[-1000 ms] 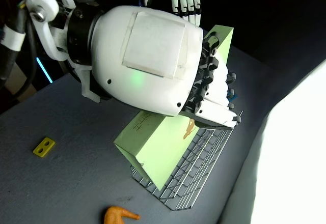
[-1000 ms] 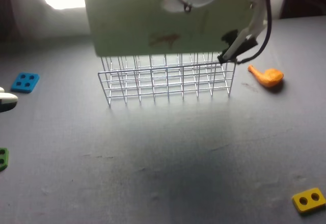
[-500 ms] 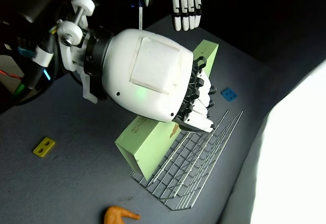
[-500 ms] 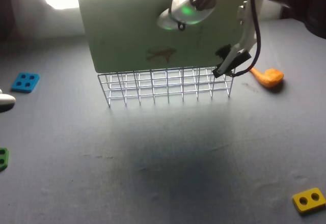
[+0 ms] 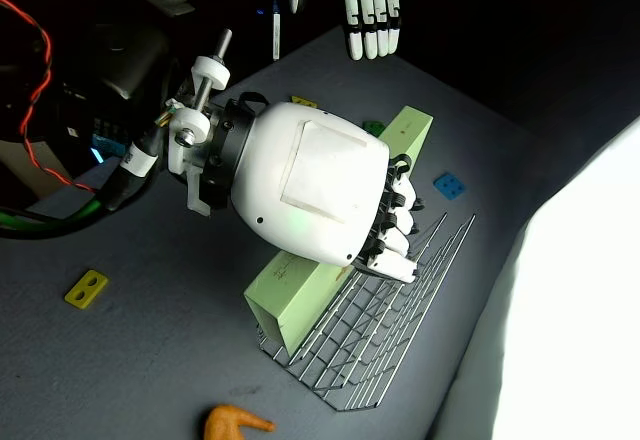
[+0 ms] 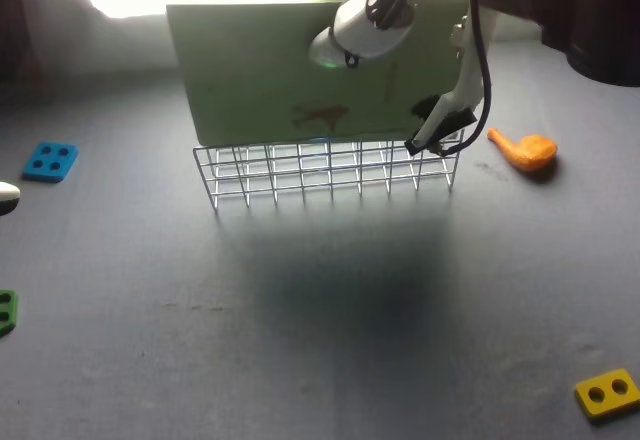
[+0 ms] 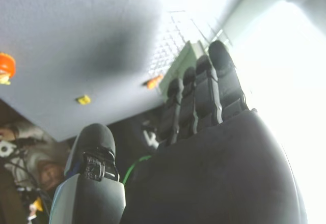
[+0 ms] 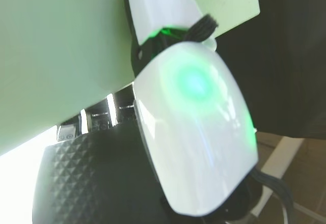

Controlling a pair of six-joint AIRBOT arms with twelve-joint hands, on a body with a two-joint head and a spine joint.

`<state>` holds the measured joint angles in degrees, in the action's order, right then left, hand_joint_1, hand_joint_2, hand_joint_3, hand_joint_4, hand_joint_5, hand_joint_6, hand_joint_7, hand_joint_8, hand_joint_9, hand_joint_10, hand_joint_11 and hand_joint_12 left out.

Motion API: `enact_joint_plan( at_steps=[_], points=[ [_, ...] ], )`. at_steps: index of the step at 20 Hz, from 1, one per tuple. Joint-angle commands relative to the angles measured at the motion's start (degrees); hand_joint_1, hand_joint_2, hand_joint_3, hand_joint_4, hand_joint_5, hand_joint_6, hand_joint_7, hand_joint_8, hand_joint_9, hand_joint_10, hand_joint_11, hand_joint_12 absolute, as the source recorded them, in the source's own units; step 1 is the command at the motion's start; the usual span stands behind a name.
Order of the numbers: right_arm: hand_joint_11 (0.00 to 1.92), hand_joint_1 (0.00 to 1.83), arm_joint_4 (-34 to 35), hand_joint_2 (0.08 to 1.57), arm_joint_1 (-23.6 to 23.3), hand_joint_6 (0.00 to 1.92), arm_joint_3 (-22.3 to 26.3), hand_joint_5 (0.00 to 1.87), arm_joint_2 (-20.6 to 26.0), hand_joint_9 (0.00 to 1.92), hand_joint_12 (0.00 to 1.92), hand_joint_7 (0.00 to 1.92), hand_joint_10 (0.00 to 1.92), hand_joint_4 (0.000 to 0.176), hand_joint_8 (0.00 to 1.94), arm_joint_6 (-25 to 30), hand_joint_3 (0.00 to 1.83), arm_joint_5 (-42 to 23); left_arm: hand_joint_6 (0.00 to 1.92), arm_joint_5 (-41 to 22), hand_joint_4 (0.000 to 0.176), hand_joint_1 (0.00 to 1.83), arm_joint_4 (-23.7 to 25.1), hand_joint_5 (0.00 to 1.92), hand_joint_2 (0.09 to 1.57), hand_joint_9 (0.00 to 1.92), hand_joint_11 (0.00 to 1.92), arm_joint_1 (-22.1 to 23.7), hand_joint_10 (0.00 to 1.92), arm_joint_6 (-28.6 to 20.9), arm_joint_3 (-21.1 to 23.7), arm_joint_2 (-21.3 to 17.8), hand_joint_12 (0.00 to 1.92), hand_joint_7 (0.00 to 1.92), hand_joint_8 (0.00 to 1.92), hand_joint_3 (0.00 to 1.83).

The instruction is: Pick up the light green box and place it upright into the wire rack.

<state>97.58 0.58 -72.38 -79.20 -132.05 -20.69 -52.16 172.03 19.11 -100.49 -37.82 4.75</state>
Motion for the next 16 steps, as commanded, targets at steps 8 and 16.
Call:
enact_joint_plan(
  at_steps=[8, 16],
  points=[
    [0.34, 1.22, -11.0, 1.18, 1.5, 0.93, -1.5, 0.93, -0.8, 0.6, 1.92, 0.82, 1.59, 0.0, 1.46, 7.0, 0.0, 0.8, 0.01, 4.9, 0.005, 0.18, 0.5, 0.11, 1.29, 0.1, 0.0, 0.7, 0.0, 0.0, 0.4, 0.1, 0.41, 0.08, 0.0, 0.0],
    [0.35, 1.22, -17.5, 1.16, 3.2, 0.94, -2.0, 0.94, -1.9, 0.65, 1.92, 0.85, 1.54, 0.0, 1.39, 11.6, 0.0, 0.9, 0.0, 4.9, 0.01, 0.14, 0.5, 0.1, 1.3, 0.11, 0.0, 0.8, 0.0, 0.0, 0.8, 0.0, 0.46, 0.09, 0.0, 0.0]
  ],
)
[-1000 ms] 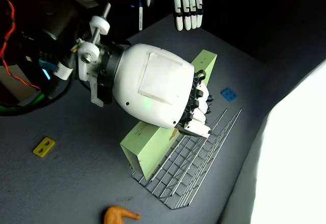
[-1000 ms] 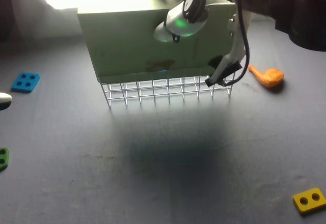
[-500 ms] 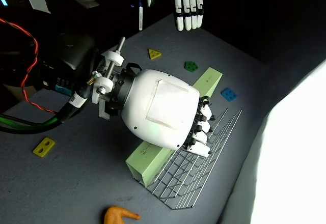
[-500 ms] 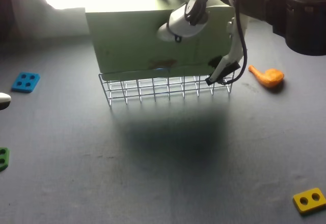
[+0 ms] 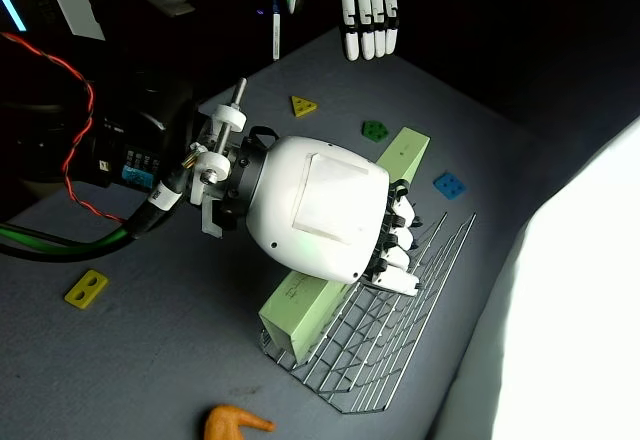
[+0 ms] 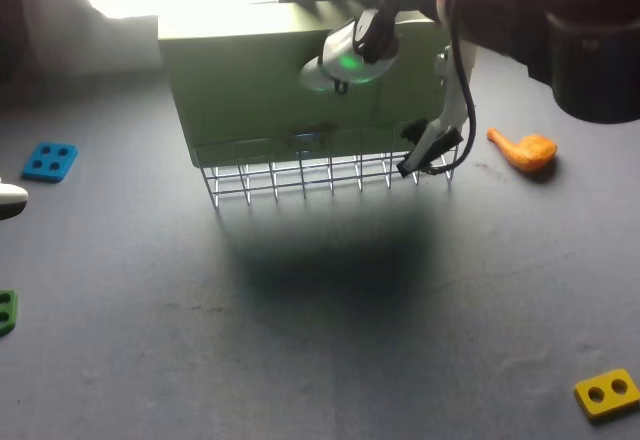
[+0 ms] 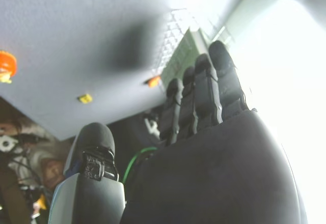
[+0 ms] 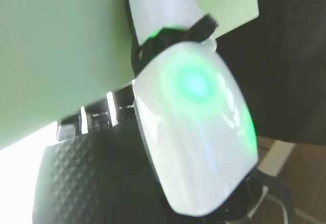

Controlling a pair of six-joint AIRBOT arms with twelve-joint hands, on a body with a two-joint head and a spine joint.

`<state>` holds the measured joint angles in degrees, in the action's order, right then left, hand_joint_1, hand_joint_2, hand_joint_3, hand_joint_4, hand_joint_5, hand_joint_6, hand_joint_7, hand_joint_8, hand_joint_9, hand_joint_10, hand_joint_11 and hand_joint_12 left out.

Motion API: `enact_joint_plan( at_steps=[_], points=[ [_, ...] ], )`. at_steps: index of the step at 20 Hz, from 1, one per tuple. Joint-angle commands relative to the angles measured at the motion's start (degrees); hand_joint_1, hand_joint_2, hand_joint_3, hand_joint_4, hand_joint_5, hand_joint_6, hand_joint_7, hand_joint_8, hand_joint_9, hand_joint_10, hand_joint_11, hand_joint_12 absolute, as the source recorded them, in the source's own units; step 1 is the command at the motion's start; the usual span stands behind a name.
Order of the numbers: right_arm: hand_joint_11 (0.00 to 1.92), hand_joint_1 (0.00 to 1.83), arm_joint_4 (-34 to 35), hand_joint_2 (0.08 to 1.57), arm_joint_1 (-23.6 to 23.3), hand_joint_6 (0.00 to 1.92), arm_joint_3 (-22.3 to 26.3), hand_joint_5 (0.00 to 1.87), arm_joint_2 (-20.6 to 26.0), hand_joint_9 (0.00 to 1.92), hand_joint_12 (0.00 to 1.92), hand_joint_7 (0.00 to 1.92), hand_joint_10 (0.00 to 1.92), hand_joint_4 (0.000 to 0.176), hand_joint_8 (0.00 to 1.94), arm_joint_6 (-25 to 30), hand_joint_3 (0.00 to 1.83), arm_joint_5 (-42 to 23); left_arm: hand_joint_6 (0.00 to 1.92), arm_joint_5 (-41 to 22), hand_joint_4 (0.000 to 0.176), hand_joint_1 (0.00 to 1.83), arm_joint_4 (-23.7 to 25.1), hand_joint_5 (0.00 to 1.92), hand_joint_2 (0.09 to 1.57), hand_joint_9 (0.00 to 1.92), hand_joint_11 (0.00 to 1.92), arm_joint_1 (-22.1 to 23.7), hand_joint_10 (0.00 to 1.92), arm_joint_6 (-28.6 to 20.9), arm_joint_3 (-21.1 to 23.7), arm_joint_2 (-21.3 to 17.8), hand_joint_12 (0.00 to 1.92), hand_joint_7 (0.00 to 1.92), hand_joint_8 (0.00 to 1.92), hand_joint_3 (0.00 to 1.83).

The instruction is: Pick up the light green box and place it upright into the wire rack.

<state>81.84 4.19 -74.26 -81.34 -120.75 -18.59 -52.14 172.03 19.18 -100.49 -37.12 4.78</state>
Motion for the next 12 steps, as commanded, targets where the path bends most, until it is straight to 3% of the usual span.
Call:
enact_joint_plan(
  at_steps=[1, 5, 12],
  points=[
    [0.33, 1.22, -2.2, 1.17, -0.2, 0.95, -0.1, 0.92, 0.1, 0.65, 1.92, 0.87, 1.52, 0.0, 1.37, 0.3, 0.0, -1.7, 0.0, 4.9, 0.009, 0.14, 0.5, 0.1, 1.3, 0.12, 0.0, 0.7, 0.0, 0.0, 0.1, 0.0, 0.48, 0.1, 0.0, 0.0],
    [0.37, 1.23, -2.4, 1.16, 0.6, 0.9, -0.8, 0.95, -0.3, 0.67, 1.92, 0.88, 1.52, 0.0, 1.37, 0.1, 0.0, -1.7, 0.0, 4.9, 0.012, 0.11, 0.5, 0.1, 1.3, 0.11, 0.0, 0.9, 0.0, 0.0, 0.1, 0.0, 0.43, 0.09, 0.0, 0.0],
    [0.31, 1.19, -2.5, 1.22, 1.7, 1.15, -3.0, 0.77, -0.9, 0.62, 1.92, 0.83, 1.52, 0.0, 1.43, 0.8, 0.0, -1.8, 0.0, 4.9, 0.012, 0.1, 0.5, 0.1, 1.3, 0.12, 0.0, 0.9, 0.0, 0.0, 0.1, 0.0, 0.44, 0.09, 0.0, 0.0]
  ],
)
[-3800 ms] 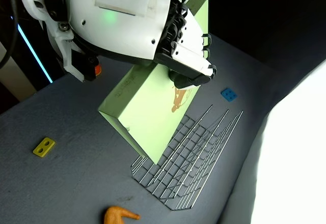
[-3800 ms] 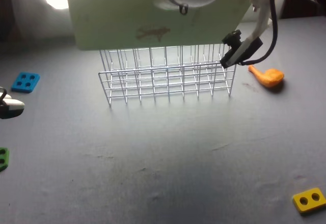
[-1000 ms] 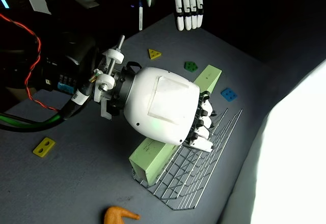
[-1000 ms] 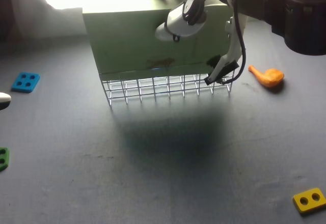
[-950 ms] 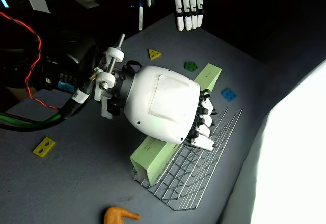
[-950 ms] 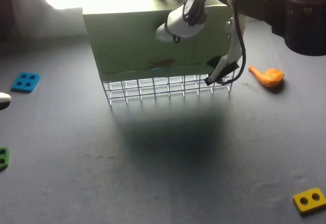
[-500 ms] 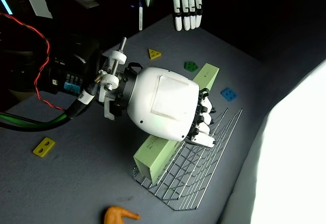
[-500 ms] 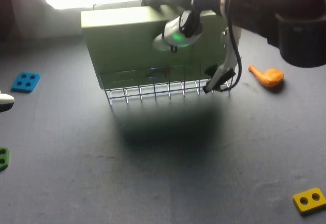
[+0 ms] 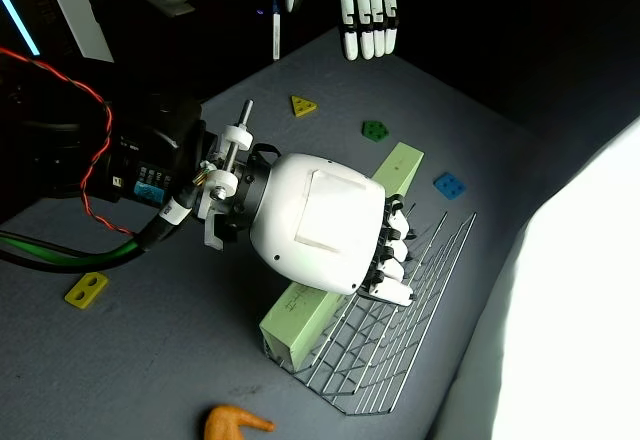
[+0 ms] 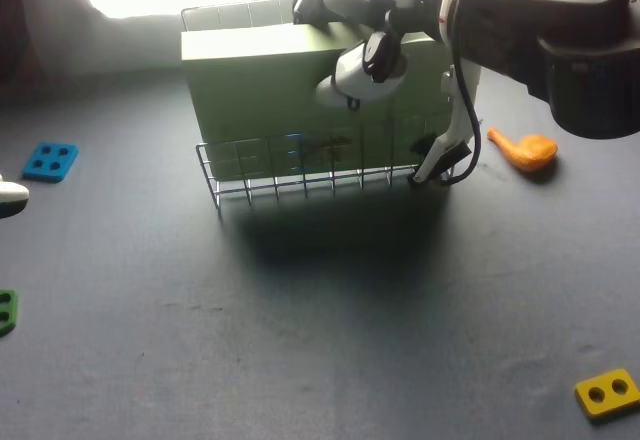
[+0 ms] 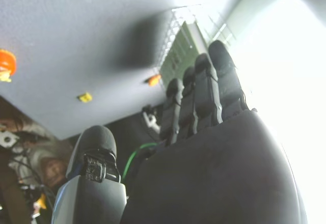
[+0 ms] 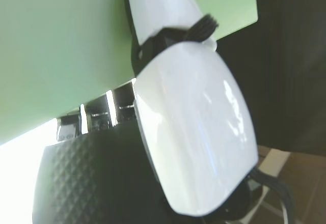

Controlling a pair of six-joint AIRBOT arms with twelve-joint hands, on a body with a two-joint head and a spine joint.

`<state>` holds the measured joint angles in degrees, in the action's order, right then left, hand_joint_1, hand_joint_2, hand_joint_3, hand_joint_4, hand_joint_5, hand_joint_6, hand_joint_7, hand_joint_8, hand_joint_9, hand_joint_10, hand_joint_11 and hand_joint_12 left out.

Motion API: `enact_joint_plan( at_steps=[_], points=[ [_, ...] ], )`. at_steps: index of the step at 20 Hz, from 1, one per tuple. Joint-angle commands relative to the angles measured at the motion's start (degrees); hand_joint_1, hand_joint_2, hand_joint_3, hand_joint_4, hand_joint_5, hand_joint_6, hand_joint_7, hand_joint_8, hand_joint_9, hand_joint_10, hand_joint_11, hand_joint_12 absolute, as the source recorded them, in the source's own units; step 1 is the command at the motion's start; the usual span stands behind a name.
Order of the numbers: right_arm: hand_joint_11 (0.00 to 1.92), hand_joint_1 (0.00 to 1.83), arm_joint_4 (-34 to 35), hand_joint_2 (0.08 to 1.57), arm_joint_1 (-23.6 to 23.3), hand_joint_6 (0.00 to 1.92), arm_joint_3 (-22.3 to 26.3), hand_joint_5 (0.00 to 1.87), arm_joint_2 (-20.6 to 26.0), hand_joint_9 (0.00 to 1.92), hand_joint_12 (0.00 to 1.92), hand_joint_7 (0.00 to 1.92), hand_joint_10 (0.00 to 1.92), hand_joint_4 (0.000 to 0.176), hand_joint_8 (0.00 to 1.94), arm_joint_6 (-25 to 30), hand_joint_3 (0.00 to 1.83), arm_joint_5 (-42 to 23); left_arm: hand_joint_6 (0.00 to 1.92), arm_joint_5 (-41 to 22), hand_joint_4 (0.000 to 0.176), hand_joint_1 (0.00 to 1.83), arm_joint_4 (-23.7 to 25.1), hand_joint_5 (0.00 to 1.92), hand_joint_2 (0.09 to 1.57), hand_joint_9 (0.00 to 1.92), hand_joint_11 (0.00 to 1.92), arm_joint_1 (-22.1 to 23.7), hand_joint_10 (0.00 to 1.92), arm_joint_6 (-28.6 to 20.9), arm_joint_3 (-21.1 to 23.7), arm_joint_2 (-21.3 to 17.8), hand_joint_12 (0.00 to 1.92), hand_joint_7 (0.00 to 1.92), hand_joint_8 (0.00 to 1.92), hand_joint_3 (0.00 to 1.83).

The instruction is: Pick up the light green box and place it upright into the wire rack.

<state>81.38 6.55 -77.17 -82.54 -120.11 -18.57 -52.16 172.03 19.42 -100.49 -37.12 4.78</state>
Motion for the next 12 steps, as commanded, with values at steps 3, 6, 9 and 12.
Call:
enact_joint_plan(
  at_steps=[3, 6, 9, 12],
  points=[
    [0.28, 1.18, -2.0, 1.22, -0.6, 1.13, -0.4, 0.8, 0.2, 0.54, 1.92, 0.8, 1.59, 0.0, 1.44, 0.2, 0.0, -1.5, 0.0, 4.9, 0.013, 0.14, 0.5, 0.11, 1.3, 0.13, 0.0, 0.7, 0.0, 0.0, 0.0, 0.0, 0.42, 0.09, 0.0, 0.0],
    [0.25, 1.11, -2.0, 1.15, -0.2, 0.82, -0.4, 0.58, 0.2, 0.46, 1.92, 0.62, 1.5, 0.0, 1.0, 0.2, 0.0, -1.3, 0.0, 4.9, 0.015, 0.15, 0.5, 0.12, 1.29, 0.15, 0.0, 0.7, 0.01, 0.0, -0.1, 0.0, 0.43, 0.11, 0.01, 0.0],
    [0.17, 1.06, -2.0, 1.08, 0.1, 0.31, -0.5, 0.54, 0.1, 0.4, 1.92, 0.59, 1.37, 0.0, 0.39, 0.2, 0.0, -1.1, 0.0, 4.9, 0.012, 0.13, 0.5, 0.11, 1.31, 0.12, 0.0, 0.7, 0.0, 0.0, -0.2, 0.0, 0.39, 0.09, 0.0, 0.0],
    [0.15, 1.03, -2.0, 1.08, 0.1, 0.17, -0.5, 0.55, 0.1, 0.36, 1.92, 0.62, 1.34, 0.0, 0.21, 0.1, 0.0, -1.0, 0.0, 4.9, 0.017, 0.12, 0.5, 0.09, 1.3, 0.1, 0.0, 0.7, 0.0, 0.0, -0.3, 0.0, 0.38, 0.08, 0.0, 0.0]
  ],
)
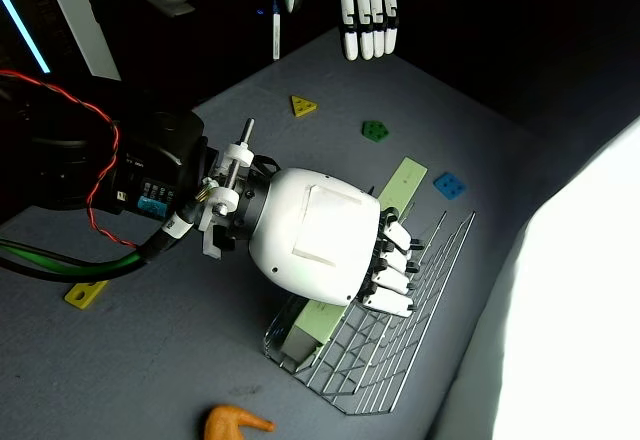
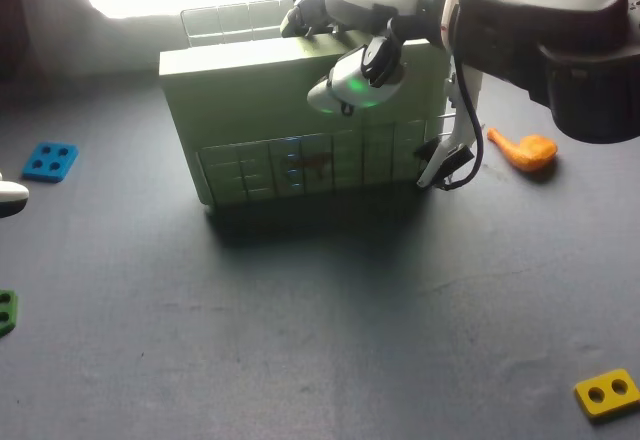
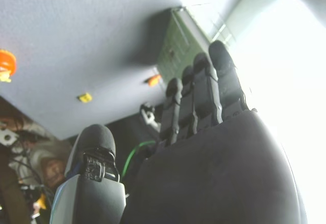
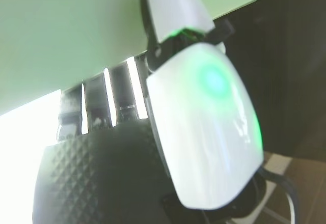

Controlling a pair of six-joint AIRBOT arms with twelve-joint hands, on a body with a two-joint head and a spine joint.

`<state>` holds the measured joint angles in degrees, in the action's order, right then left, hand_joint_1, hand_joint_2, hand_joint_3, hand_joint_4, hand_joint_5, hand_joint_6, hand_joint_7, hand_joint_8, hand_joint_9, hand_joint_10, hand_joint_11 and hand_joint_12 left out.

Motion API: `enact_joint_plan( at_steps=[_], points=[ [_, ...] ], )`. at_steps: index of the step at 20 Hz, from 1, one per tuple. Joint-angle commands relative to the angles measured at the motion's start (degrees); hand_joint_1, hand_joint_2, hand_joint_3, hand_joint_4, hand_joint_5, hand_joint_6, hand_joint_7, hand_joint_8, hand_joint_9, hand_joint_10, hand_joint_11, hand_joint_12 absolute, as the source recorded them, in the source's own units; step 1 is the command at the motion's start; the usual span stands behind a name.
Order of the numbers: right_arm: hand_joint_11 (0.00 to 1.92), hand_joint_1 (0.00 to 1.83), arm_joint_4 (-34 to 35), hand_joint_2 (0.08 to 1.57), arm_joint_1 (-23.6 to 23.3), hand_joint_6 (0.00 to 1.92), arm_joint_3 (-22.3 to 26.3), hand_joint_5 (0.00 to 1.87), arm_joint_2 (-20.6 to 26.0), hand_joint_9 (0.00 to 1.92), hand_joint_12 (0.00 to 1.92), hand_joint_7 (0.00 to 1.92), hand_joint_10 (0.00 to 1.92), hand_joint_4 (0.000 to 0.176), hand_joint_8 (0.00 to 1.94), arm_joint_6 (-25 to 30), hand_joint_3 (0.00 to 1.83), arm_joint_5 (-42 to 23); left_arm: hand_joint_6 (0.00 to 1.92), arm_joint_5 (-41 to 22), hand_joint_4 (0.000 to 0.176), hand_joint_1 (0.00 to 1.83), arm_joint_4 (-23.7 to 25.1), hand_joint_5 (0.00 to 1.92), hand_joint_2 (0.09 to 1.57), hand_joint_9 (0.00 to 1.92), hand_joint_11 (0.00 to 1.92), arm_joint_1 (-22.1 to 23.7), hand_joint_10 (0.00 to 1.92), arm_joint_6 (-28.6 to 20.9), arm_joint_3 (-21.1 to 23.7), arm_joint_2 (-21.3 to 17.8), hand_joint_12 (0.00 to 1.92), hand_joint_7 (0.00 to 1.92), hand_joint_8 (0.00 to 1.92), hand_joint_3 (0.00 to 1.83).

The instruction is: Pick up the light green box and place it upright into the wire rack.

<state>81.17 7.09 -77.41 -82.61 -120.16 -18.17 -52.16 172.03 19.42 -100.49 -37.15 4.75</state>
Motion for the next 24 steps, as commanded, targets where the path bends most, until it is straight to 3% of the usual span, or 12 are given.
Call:
enact_joint_plan(
  at_steps=[1, 7, 15, 16, 17, 18, 19, 21, 23, 24],
  points=[
    [0.16, 1.02, -1.8, 1.08, -0.4, 0.14, -0.3, 0.56, 0.2, 0.37, 1.92, 0.63, 1.35, 0.0, 0.17, 0.2, 0.0, -1.3, 0.0, 4.9, 0.015, 0.14, 0.5, 0.11, 1.3, 0.11, 0.0, 0.7, 0.0, 0.0, -0.3, 0.1, 0.41, 0.1, 0.0, 0.0],
    [0.18, 1.05, -1.8, 1.07, -1.5, 0.1, 0.1, 0.6, 1.0, 0.4, 1.92, 0.67, 1.32, 0.0, 0.1, -0.4, 0.0, -0.3, 0.01, 4.9, 0.01, 0.11, 0.5, 0.11, 1.3, 0.11, 0.0, 0.7, 0.0, 0.0, -0.3, 0.1, 0.41, 0.1, 0.0, 0.0],
    [0.18, 1.03, -1.7, 1.08, -6.8, 0.09, 6.3, 0.63, 9.3, 0.4, 1.92, 0.68, 1.3, 0.0, 0.08, -6.6, 0.0, 1.4, 0.0, 4.9, 0.011, 0.11, 0.5, 0.11, 1.3, 0.12, 0.0, 0.7, 0.0, 0.0, -0.1, 0.1, 0.44, 0.11, 0.0, 0.0],
    [0.18, 1.03, -3.6, 1.08, -7.3, 0.09, 7.8, 0.63, 10.8, 0.4, 1.92, 0.68, 1.3, 0.0, 0.08, -6.5, 0.0, 1.8, 0.0, 4.9, 0.011, 0.11, 0.5, 0.11, 1.3, 0.12, 0.0, 0.7, 0.0, 0.0, -0.1, 0.1, 0.44, 0.11, 0.0, 0.0],
    [0.12, 1.02, -8.1, 1.07, -7.4, 0.04, 9.9, 0.53, 12.8, 0.31, 1.85, 0.55, 1.12, 0.0, 0.01, -4.2, 0.0, 1.3, 0.0, 4.9, 0.015, 0.11, 0.5, 0.09, 1.31, 0.09, 0.0, 0.7, 0.0, 0.0, -0.1, 0.1, 0.39, 0.08, 0.0, 0.0],
    [0.11, 1.02, -12.1, 1.06, -7.4, 0.04, 12.1, 0.53, 14.7, 0.31, 1.85, 0.53, 1.08, 0.0, 0.0, -2.8, 0.0, 0.7, 0.0, 4.9, 0.009, 0.12, 0.5, 0.1, 1.31, 0.1, 0.0, 0.7, 0.0, 0.0, -0.2, 0.1, 0.42, 0.09, 0.0, 0.0],
    [0.07, 0.97, -15.4, 1.08, -7.2, 0.03, 14.6, 0.51, 16.8, 0.28, 1.87, 0.52, 1.1, 0.0, 0.0, -1.7, 0.0, -0.3, 0.0, 4.9, 0.01, 0.09, 0.5, 0.1, 1.31, 0.11, 0.0, 0.7, 0.0, 0.0, -0.2, 0.1, 0.44, 0.09, 0.0, 0.0],
    [0.11, 0.64, -16.4, 1.16, -7.1, 0.05, 17.5, 0.56, 19.9, 0.35, 1.79, 0.63, 1.02, 0.0, 0.03, -0.3, 0.02, -0.7, 0.0, 4.9, 0.009, 0.12, 0.5, 0.11, 1.31, 0.13, 0.0, 0.7, 0.01, 0.0, -0.2, 0.1, 0.49, 0.12, 0.01, 0.0],
    [0.08, 0.19, -17.4, 1.24, -6.8, 0.07, 20.8, 0.65, 23.9, 0.38, 1.78, 0.75, 1.02, 0.0, 0.07, 1.4, 0.02, -1.0, 0.04, 4.9, 0.001, 0.15, 0.5, 0.28, 1.28, 0.33, 0.0, 0.7, 0.06, 0.0, -0.2, 0.2, 0.98, 0.34, 0.03, 0.0],
    [0.07, 0.08, -21.9, 1.26, -6.3, 0.09, 22.1, 0.71, 25.6, 0.36, 1.78, 0.81, 1.09, 0.0, 0.1, 4.8, 0.01, -1.4, 0.03, 4.9, 0.0, 0.13, 0.5, 0.38, 1.28, 0.42, 0.0, 0.7, 0.06, 0.0, -0.2, 0.2, 1.14, 0.46, 0.03, 0.0]
  ],
)
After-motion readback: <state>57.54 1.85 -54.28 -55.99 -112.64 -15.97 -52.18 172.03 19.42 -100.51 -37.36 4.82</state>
